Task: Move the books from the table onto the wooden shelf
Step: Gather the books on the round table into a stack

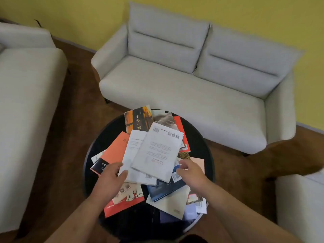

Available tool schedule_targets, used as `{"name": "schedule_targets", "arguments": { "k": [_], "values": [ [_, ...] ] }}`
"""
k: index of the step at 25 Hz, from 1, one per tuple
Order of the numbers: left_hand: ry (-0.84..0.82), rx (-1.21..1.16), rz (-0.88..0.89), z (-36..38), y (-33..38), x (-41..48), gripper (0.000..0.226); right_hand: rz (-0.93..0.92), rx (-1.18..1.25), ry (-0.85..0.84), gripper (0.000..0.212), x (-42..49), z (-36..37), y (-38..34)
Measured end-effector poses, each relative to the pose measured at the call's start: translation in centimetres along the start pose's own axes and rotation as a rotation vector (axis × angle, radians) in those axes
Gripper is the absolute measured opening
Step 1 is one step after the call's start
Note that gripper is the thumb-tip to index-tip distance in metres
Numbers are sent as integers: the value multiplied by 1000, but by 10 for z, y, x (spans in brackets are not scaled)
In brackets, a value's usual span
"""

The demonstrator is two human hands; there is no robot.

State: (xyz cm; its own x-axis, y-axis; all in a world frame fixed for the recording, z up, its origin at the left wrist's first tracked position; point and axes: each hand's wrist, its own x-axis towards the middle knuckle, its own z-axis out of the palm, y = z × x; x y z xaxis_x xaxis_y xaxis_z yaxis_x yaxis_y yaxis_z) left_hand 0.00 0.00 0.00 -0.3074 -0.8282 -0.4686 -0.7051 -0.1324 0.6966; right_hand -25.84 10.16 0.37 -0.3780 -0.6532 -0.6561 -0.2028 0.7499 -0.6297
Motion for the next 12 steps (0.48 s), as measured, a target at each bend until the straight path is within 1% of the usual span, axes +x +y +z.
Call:
{"name": "schedule_targets", "arguments": {
  "k": [1, 3, 4, 6, 7, 9, 12],
  "values": [
    [-11, 20, 7, -3, -1, 15, 12, 10, 45, 5, 23, 11, 3, -7],
    [-67, 21, -28, -5, 1, 39, 4, 40, 128, 2, 17, 29, 5, -20],
    [-112, -8, -65, -5, 3, 49, 4, 67, 182, 11, 16, 37, 5, -25],
    [-185, -45, -153, 1, 2, 66, 15, 125, 253, 9, 16, 51, 7, -27],
    [-192, -45, -196, 5, 1, 73, 17, 151, 285, 12, 17, 57, 8, -27],
    [-141, -67, -276, 11, 4, 80, 19, 184, 320, 27, 21, 65, 10, -28],
    [-70, -133, -345, 15, 13, 84, 20, 221, 357, 95, 23, 74, 12, -28]
  ]
}}
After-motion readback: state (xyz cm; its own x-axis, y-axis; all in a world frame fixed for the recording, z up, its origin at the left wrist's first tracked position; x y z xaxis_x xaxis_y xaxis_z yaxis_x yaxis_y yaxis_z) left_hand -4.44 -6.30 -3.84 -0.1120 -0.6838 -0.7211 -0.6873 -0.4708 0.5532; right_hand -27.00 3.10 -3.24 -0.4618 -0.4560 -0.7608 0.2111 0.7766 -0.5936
